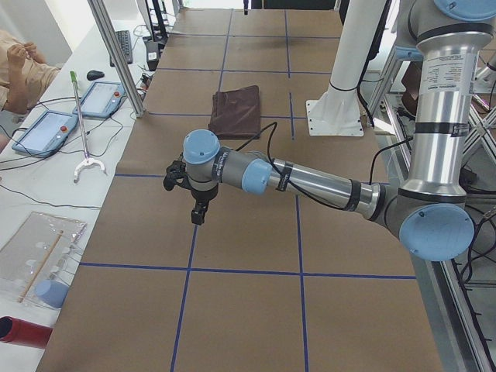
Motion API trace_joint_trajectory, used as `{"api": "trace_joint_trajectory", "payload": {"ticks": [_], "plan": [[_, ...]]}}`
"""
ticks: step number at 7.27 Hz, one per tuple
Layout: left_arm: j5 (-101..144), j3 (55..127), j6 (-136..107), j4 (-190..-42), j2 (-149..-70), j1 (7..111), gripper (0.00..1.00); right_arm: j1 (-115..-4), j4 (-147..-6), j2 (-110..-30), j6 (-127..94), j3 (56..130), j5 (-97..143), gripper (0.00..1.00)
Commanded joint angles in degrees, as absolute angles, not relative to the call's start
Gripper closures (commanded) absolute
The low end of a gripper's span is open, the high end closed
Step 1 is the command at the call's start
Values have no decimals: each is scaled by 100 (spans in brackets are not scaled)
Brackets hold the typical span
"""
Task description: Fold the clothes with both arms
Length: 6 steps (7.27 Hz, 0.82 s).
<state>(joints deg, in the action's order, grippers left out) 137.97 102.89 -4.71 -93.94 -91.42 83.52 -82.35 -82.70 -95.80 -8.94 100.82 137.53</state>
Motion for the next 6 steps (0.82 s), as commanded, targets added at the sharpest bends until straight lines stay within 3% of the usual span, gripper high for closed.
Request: {"api": "trace_joint_trajectory", "payload": {"ticks": [1,6], "plan": [[13825,10345,-466,-9439,-9158,8332,0,-8235,-8271,-9563,-905,10038,14035,0],[13834,10466,-483,-9449,-9343,8314,0,-8227,-8271,-9502,-914,10011,14063,0]]}}
